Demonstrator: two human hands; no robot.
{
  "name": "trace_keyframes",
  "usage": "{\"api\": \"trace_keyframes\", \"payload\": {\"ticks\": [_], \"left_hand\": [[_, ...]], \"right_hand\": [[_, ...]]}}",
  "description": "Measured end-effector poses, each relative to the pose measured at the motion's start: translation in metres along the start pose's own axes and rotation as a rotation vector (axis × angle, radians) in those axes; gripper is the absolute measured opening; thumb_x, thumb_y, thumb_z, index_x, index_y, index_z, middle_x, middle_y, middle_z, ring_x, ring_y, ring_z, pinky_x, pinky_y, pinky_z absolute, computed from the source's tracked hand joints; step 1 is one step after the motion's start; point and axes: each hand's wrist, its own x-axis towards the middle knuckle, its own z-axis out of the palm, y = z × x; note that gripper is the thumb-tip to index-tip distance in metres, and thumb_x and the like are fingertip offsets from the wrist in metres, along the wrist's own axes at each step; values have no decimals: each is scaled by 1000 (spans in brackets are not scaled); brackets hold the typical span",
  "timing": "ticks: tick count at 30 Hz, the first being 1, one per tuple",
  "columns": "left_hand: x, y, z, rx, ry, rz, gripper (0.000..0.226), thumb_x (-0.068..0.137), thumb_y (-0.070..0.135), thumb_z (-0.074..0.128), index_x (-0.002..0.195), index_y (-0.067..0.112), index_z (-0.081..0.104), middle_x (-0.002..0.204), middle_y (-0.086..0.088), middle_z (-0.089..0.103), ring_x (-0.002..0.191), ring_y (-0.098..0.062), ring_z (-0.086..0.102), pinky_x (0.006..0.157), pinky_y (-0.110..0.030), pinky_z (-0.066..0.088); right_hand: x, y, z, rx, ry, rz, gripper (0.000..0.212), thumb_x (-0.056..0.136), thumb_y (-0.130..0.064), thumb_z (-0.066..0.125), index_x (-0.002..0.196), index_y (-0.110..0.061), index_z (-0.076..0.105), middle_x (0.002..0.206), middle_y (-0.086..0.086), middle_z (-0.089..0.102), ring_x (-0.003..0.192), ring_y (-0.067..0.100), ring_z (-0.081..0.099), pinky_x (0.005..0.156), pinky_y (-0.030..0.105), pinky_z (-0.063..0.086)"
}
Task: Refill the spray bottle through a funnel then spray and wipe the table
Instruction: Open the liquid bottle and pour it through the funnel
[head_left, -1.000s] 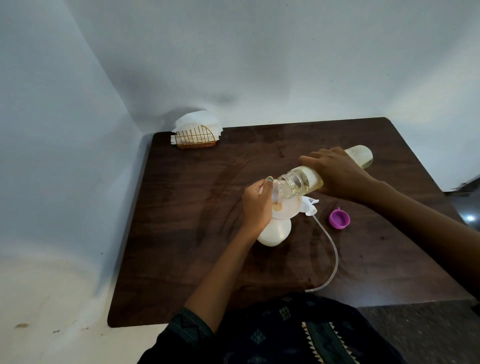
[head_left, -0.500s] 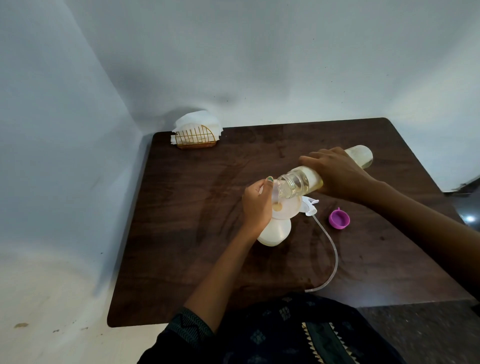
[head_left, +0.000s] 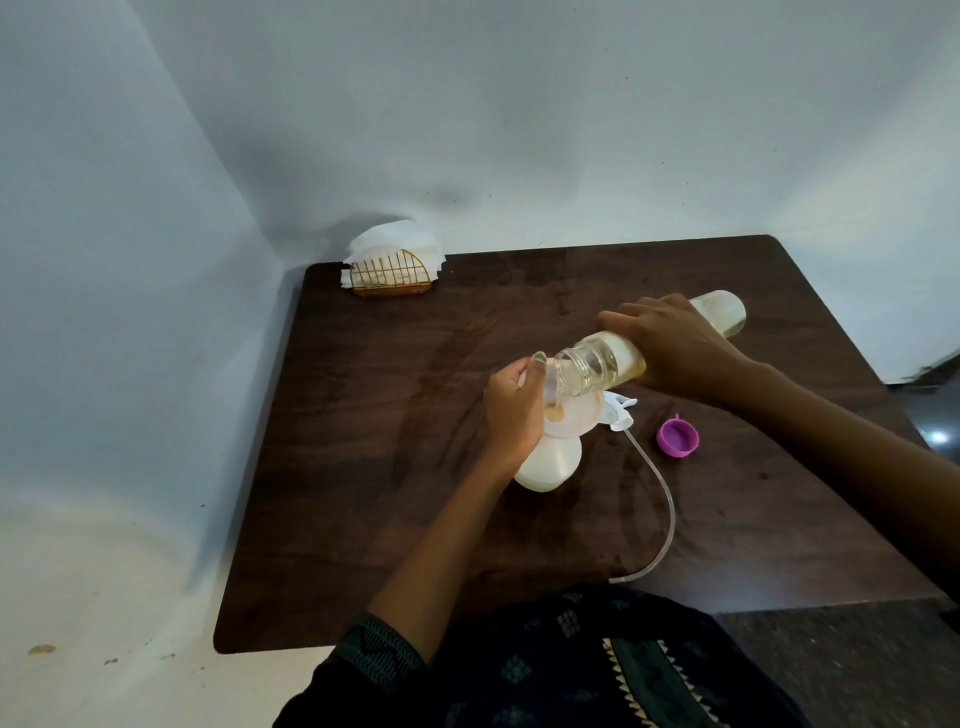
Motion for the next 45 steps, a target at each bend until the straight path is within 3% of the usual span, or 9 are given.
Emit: {"api": "trace_keyframes", "payload": {"ticks": [8,13,18,22,27,39,45], "left_hand": [[1,0,1,-19,-1,-12,34,96,23,48,70,3,59,62,-2,53,61,-13,47,56,-27,36],[1,1,2,-27,7,-18,33,96,20,48,69,3,58,62,-4,52,60,-13,45,50,-18,34],[2,-2,1,-18,5,-16,36,94,26,48,70,2,59,63,-8,53,64,-18,48,58,-30,35],[2,0,3,-8,9,-31,36,96,23,47,64,9,55,61,-3,51,62,-15,46,59,-30,34],[3,-3,2,-2,16,-31,36,96,24,47,77,-3,62,69,-11,57,68,-20,51,61,-32,37],[3,-2,1,-1,13,-22,39,93,28,48,68,-2,55,59,-3,46,62,-18,42,59,-33,32],[3,-2,1,-1,10,-28,36,95,24,48,69,1,56,61,-4,50,64,-18,46,59,-32,34]], "right_hand": [[1,0,0,-16,21,-18,48,65,-33,78,105,-16,57,92,5,64,88,31,60,74,36,31],[1,0,1,-31,26,-24,47,65,-30,79,105,-16,57,91,4,65,86,31,60,73,36,32],[2,2,2,-58,30,-29,48,64,-29,80,104,-17,57,90,4,64,84,30,60,72,35,31],[2,2,2,-54,12,-23,48,65,-31,79,106,-17,56,93,4,65,87,30,60,75,38,34],[1,0,2,-42,11,-18,48,66,-30,79,106,-17,57,94,4,65,88,30,60,76,38,35],[2,1,0,-40,10,-14,47,67,-27,77,107,-15,57,94,5,65,89,32,60,77,39,36],[1,0,1,-44,14,-18,47,66,-25,78,107,-15,57,94,6,65,89,32,60,75,38,34]]}}
